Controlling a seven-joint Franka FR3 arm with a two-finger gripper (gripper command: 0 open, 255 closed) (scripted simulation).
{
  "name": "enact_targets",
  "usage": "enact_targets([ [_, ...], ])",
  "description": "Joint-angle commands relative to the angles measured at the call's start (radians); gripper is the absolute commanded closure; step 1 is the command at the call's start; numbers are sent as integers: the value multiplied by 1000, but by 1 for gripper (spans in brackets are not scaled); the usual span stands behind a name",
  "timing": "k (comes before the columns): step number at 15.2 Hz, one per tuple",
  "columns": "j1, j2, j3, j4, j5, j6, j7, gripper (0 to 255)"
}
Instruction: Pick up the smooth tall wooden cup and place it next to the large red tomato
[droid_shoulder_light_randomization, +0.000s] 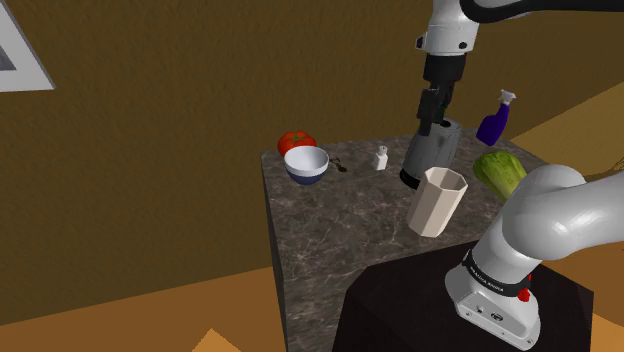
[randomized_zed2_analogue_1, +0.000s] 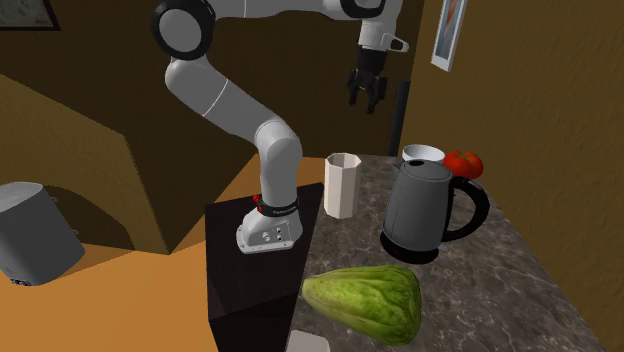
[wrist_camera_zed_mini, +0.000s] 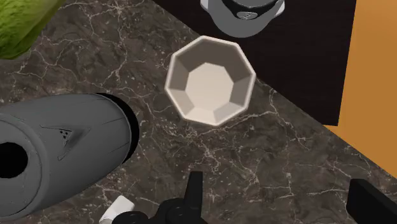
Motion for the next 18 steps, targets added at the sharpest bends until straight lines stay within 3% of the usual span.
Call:
enact_targets([
  [1, 0, 0, 0, 0, 0, 0, 0, 0],
  [11, -59, -294, 41, -438, 28, 170, 151, 0],
  [18, -60, -332, 49, -555, 36, 250, 162, 0],
])
